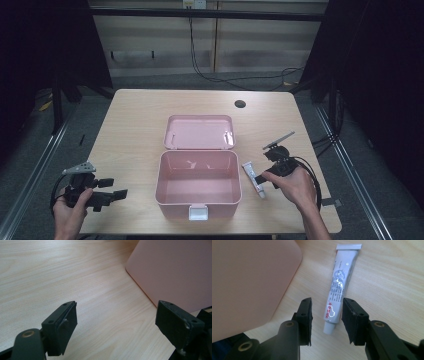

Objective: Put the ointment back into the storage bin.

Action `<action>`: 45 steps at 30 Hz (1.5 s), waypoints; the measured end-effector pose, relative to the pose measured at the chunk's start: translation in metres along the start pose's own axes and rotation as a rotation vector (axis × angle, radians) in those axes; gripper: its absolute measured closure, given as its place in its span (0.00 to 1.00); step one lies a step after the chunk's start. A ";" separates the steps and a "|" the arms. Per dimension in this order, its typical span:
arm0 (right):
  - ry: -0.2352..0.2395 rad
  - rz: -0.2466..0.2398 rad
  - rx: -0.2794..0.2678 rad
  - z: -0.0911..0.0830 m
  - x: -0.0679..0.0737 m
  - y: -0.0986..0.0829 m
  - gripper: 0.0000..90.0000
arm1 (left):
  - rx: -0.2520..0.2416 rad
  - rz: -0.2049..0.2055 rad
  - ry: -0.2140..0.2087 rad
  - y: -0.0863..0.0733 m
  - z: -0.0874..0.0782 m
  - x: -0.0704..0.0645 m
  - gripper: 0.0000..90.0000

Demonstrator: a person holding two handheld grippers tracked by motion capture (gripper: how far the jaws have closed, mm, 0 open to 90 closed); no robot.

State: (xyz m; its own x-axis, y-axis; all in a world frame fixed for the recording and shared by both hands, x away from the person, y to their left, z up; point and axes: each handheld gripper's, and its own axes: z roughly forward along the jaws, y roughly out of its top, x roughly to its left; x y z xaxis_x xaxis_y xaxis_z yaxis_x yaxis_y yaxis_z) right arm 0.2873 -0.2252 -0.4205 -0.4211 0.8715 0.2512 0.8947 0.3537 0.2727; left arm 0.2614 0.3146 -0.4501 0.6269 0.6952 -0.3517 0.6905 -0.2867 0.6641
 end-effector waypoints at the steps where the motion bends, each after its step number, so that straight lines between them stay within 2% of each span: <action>1: 0.003 -0.007 0.012 0.002 0.000 0.001 0.68 | 0.001 0.001 0.002 0.000 0.000 0.000 0.20; 5: -0.005 -0.012 0.053 0.007 0.001 0.005 0.69 | 0.004 0.004 0.002 0.000 0.000 0.000 0.19; 6: -0.018 -0.002 0.086 0.011 0.001 0.006 0.68 | 0.001 0.000 0.003 0.000 0.000 0.000 0.20; 7: -0.018 -0.002 0.086 0.011 0.001 0.006 0.68 | 0.001 0.000 0.003 0.000 0.000 0.000 0.20; 10: -0.033 -0.002 0.150 0.019 0.001 0.007 0.67 | 0.001 -0.002 0.004 0.000 0.001 0.000 0.20; 14: -0.029 0.000 0.193 0.026 0.000 0.012 0.67 | 0.012 0.004 -0.003 0.001 0.002 0.000 0.20; 17: -0.031 0.000 0.194 0.027 0.000 0.015 0.68 | 0.008 0.004 0.001 0.001 0.002 0.000 0.20; 20: -0.052 0.003 0.203 0.029 0.000 0.018 0.70 | 0.007 0.004 0.002 0.001 0.002 0.001 0.20; 21: -0.068 -0.002 0.213 0.032 0.000 0.019 0.74 | 0.007 0.004 0.002 0.001 0.002 0.001 0.20; 24: -0.095 -0.010 0.231 0.040 0.001 0.020 0.74 | 0.009 0.001 -0.001 0.001 0.002 0.000 0.20; 28: -0.094 -0.003 0.232 0.042 0.001 0.021 0.74 | 0.009 0.001 0.000 0.001 0.002 0.000 0.20; 32: -0.117 -0.004 0.250 0.049 0.002 0.023 0.73 | 0.006 0.001 -0.003 0.001 0.001 0.001 0.20; 37: -0.147 -0.021 0.274 0.057 0.004 0.024 0.76 | 0.007 0.002 0.001 0.001 0.001 0.001 0.20; 45: -0.159 -0.042 0.280 0.058 0.006 0.025 0.78 | 0.010 0.003 -0.001 0.000 0.001 0.001 0.20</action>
State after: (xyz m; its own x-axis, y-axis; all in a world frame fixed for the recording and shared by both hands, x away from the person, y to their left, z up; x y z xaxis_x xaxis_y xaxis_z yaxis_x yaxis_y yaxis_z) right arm 0.3160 -0.1912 -0.4664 -0.4497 0.8886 0.0903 0.8926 0.4508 0.0086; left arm 0.2624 0.3142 -0.4506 0.6290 0.6940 -0.3503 0.6922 -0.2949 0.6587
